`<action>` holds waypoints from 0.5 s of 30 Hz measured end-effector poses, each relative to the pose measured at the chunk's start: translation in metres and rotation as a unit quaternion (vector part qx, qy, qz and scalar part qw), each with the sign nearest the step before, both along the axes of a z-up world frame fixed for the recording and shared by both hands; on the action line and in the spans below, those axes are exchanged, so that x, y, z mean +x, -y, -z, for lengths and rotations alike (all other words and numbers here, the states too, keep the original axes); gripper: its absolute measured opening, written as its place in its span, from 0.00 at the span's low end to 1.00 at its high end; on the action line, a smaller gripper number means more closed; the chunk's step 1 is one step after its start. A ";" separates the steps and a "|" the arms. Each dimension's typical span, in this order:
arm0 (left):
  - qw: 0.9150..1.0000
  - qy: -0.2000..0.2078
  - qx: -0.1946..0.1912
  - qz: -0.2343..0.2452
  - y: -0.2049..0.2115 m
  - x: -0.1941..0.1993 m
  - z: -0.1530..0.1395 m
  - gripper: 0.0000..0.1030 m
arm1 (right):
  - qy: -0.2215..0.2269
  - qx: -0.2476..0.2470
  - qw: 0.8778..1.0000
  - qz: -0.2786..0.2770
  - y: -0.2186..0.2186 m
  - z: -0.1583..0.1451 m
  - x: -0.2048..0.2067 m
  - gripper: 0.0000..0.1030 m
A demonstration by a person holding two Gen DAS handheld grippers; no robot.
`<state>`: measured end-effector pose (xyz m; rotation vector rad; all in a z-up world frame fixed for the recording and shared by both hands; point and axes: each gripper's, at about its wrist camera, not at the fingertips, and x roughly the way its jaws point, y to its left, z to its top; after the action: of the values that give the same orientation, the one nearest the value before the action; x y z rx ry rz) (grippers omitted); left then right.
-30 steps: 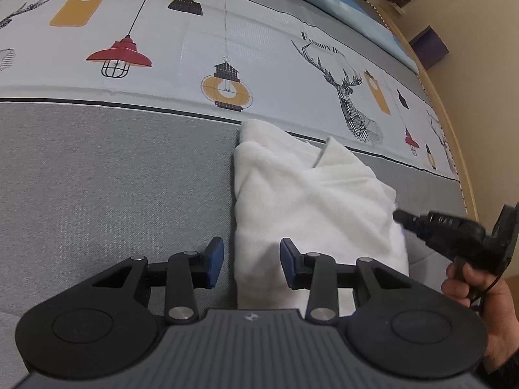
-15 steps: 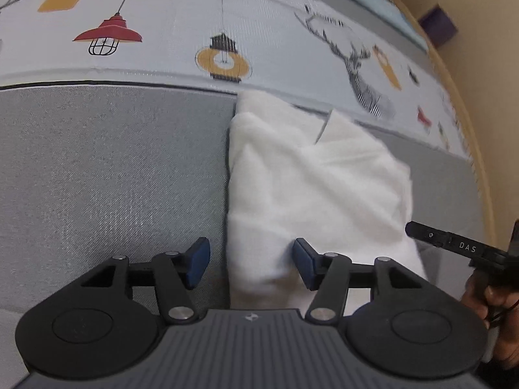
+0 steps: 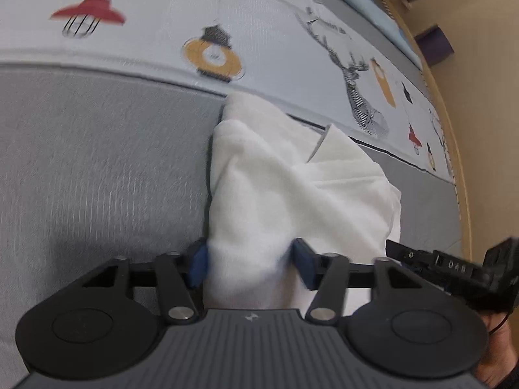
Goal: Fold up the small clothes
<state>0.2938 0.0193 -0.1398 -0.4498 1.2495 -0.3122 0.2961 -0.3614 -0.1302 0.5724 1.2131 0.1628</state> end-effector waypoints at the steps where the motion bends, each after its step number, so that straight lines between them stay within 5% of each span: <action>1: 1.000 0.010 0.007 0.011 0.003 0.000 -0.002 0.44 | 0.002 -0.002 1.000 0.001 -0.002 0.000 0.001 0.30; 3: 0.999 0.028 0.015 0.027 0.004 0.001 -0.009 0.34 | 0.010 -0.007 1.000 0.003 -0.005 -0.003 0.004 0.20; 9: 0.992 0.119 0.036 -0.004 -0.011 0.006 -0.050 0.31 | 0.091 0.022 0.995 0.033 -0.016 -0.027 0.020 0.09; 13: 0.974 0.204 0.093 -0.035 -0.017 0.004 -0.081 0.41 | 0.209 -0.017 0.978 0.006 -0.051 -0.066 0.020 0.13; 15: 0.967 0.216 0.118 -0.067 -0.026 0.005 -0.087 0.43 | 0.229 -0.051 0.972 0.016 -0.059 -0.073 0.020 0.19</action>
<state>0.2987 0.0450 -0.0530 -0.2410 0.8114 -0.1318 0.3159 -0.3026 -0.0571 0.4341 0.7581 0.1922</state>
